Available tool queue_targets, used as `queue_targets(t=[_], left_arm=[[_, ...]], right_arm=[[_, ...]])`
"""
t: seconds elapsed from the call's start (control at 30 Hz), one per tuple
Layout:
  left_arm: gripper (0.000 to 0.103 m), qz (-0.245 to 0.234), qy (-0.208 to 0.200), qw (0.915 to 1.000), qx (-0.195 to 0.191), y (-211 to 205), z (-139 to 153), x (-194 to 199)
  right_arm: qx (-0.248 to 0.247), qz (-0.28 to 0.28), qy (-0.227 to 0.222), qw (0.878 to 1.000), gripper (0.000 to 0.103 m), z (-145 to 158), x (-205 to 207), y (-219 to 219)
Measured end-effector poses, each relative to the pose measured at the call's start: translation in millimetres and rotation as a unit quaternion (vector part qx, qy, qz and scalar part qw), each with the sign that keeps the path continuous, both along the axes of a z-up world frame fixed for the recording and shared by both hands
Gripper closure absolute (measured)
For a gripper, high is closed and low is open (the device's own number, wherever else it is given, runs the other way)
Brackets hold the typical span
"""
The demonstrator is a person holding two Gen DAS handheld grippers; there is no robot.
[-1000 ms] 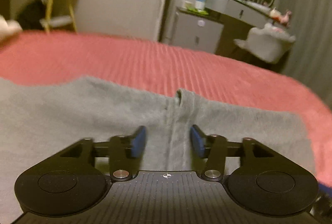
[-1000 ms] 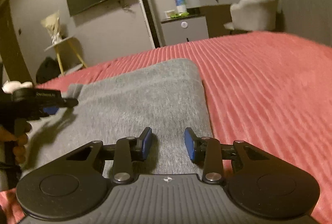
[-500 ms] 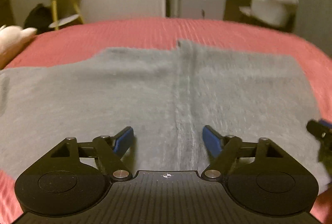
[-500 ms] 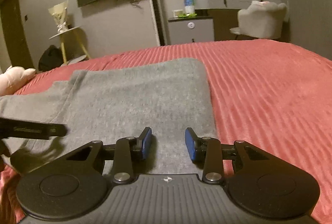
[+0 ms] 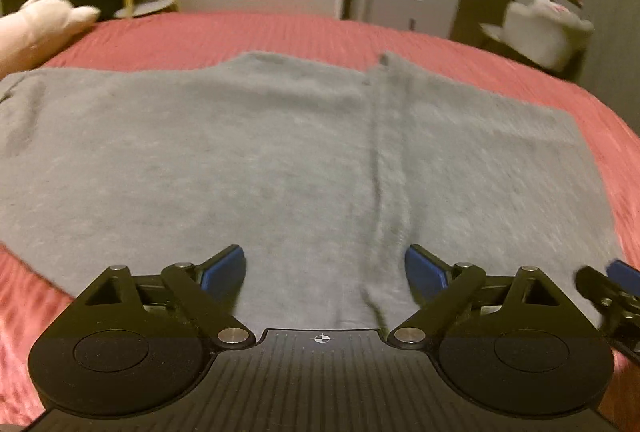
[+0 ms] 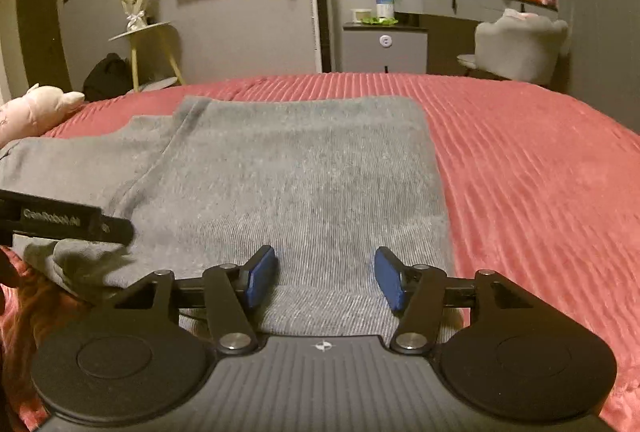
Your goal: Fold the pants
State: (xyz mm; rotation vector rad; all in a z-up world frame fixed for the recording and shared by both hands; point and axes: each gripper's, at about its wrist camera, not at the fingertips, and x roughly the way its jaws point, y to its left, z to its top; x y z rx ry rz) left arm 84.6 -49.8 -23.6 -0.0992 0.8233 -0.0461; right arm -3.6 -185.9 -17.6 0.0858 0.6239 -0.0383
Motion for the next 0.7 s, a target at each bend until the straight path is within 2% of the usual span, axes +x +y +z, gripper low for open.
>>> queue_targets(t=[0.07, 0.2, 0.27, 0.33, 0.37, 0.43, 0.57, 0.7], left_arm=[[0.011, 0.025, -0.002, 0.9995, -0.019, 11, 3, 4], [0.011, 0.070, -0.018, 0.9973, -0.013, 27, 9, 5], [0.011, 0.092, 0.004, 0.9944, -0.052, 42, 7, 9], [0.011, 0.111, 0.002, 0.9890, -0.098, 59, 9, 11], [0.010, 0.119, -0.001, 0.9869, -0.109, 65, 11, 11], [0.010, 0.135, -0.004, 0.9824, -0.129, 78, 11, 16], [0.010, 0.128, 0.001, 0.9741, -0.186, 92, 4, 25], [0.010, 0.048, 0.012, 0.9785, -0.200, 70, -1, 39]], right_arm=[[0.014, -0.009, -0.006, 1.000, 0.047, 3, -3, -2], [0.000, -0.019, -0.018, 1.000, 0.045, 7, -7, 2], [-0.018, -0.019, -0.015, 1.000, 0.038, 4, -6, 6], [-0.052, -0.017, 0.001, 0.999, 0.032, -2, 0, 12], [-0.060, -0.014, 0.001, 0.998, 0.031, -4, 0, 13], [-0.049, -0.020, 0.001, 0.999, 0.028, -4, 2, 11], [-0.020, -0.026, 0.000, 0.999, 0.025, -5, 3, 3], [-0.026, -0.025, -0.002, 0.999, 0.021, -5, 6, 5]])
